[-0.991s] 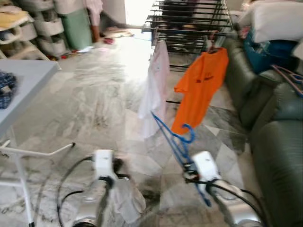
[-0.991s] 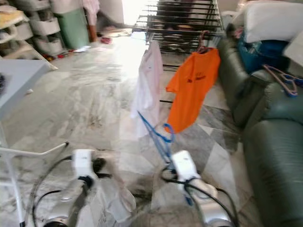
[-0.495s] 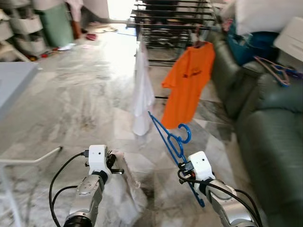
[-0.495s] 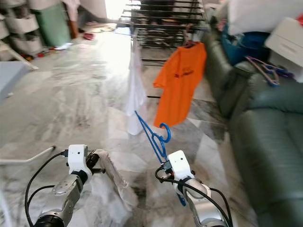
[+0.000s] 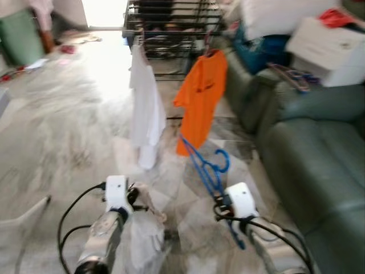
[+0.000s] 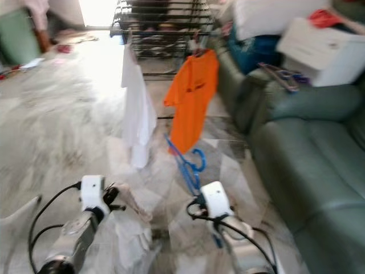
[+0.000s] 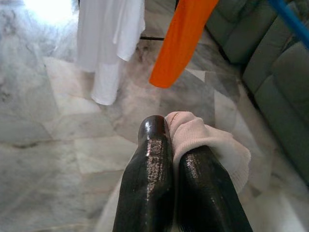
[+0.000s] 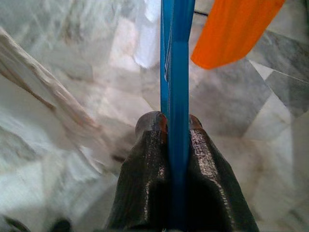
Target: Hang hanger
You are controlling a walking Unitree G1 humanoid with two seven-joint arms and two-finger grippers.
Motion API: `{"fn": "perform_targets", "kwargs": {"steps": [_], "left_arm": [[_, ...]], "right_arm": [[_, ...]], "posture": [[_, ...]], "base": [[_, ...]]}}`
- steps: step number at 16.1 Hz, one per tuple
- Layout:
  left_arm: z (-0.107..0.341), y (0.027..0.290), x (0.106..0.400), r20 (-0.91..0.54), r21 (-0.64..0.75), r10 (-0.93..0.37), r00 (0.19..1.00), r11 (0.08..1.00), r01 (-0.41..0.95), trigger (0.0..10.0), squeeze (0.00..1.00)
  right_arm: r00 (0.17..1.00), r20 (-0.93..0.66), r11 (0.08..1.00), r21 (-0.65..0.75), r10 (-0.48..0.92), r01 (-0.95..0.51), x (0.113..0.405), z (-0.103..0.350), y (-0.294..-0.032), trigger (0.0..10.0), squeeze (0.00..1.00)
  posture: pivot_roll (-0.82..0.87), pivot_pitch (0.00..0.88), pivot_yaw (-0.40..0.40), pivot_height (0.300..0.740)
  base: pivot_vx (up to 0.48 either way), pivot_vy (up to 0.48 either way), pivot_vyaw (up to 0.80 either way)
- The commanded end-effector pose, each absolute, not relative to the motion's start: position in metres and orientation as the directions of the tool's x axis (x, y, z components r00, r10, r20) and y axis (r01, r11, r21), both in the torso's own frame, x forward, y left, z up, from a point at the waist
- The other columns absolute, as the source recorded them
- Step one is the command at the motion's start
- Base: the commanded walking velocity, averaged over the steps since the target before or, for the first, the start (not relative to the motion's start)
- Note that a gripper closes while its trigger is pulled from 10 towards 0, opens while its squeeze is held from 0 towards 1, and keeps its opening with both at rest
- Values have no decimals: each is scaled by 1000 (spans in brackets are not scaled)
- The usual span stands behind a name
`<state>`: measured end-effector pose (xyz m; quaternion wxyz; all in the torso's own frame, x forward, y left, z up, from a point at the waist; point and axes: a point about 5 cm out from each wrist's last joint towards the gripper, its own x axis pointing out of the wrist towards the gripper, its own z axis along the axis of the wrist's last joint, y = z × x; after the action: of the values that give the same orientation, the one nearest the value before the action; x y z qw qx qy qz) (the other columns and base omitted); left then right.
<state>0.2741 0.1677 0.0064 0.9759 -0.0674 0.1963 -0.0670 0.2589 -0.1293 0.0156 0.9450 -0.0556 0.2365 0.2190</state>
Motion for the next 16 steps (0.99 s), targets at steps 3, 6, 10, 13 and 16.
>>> {"fn": "perform_targets", "kwargs": {"steps": [3, 6, 10, 13, 16], "left_arm": [[12, 162, 278, -348, -154, -174, 921, 980, 126, 10000, 0], [14, 156, 277, -315, -163, -201, 927, 974, 156, 10000, 0], [20, 149, 275, -265, -177, -244, 933, 963, 202, 10000, 0], [17, 152, 275, -291, -136, -229, 929, 971, 197, 10000, 0], [14, 152, 272, -301, -83, -245, 922, 969, 231, 10000, 0]], "right_arm": [[796, -474, 901, -10, 377, -433, 260, 16, -134, 10000, 0], [795, -476, 902, -7, 376, -431, 259, 14, -134, 10000, 0], [796, -472, 902, -5, 378, -431, 259, 14, -132, 10000, 0], [799, -468, 904, -3, 377, -428, 261, 14, -130, 10000, 0], [805, -457, 904, -5, 379, -428, 262, 15, -129, 10000, 0]], "posture": [[-161, 0, -10, 740], [-160, 0, -6, 740], [-156, 0, 2, 740], [-153, 0, 10, 740], [-151, 0, 22, 740]], "base": [[0, 0, 0], [0, 0, 0], [0, 0, 0], [0, 0, 0], [0, 0, 0]]}}
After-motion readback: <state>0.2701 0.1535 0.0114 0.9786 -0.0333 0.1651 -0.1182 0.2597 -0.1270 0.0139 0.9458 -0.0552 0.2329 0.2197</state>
